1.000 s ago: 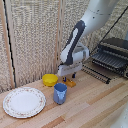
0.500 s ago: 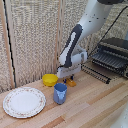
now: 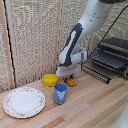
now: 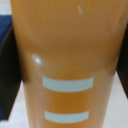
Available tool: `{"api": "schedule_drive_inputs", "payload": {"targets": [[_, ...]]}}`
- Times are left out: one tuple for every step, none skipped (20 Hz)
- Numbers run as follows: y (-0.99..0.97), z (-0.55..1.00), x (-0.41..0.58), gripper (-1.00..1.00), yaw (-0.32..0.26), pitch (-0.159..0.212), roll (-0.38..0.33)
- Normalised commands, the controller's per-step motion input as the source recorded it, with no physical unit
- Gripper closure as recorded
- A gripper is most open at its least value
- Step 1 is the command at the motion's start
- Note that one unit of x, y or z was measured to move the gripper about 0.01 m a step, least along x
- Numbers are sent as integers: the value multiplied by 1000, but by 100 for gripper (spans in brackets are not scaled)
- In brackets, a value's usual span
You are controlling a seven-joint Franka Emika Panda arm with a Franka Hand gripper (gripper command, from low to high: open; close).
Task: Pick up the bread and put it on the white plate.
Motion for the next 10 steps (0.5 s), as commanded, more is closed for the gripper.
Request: {"api": "schedule_drive_inputs", "payload": {"targets": [[-6, 869, 214, 100, -48, 64, 86], [-11, 889, 237, 100, -38, 71, 78], [-14, 903, 263, 100, -31, 65, 73], [-6, 900, 277, 100, -23, 68, 74], [0, 857, 257, 100, -2, 96, 83], [20, 889, 303, 100, 0, 77, 74], [249, 906, 157, 100, 0, 39, 70], [303, 871, 80, 100, -16, 35, 81], [466, 794, 20, 100, -26, 0, 66], [554, 760, 20, 100, -27, 0, 58]]}}
